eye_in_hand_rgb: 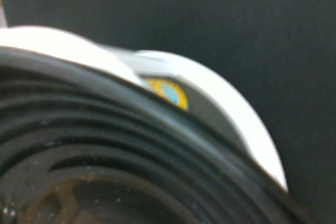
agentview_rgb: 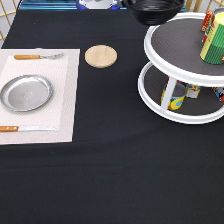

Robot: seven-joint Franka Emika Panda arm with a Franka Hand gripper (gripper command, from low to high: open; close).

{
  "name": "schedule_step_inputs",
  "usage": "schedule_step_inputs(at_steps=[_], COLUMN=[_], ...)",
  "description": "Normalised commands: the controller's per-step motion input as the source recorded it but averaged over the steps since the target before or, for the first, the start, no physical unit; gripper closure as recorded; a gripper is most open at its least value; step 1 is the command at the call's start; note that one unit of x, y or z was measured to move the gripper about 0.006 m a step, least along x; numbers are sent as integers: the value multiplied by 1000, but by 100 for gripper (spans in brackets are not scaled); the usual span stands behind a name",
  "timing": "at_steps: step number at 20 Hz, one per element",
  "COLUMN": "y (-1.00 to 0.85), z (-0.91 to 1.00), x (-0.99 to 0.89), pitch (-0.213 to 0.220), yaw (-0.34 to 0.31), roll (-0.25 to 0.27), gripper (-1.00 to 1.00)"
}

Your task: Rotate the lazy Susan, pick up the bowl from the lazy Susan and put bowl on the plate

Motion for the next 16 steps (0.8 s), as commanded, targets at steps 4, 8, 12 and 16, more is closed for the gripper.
schedule_step_inputs(at_steps=[4,8,12,16], y=[-745,-725,-664,-546], z=[0,1,16,72], x=[0,0,0,-16], pitch=[-171,-157,-147,-111], yaw=[-91,-105,-128,-170], roll=[-7,0,0,0], gripper=[100,100,100,100])
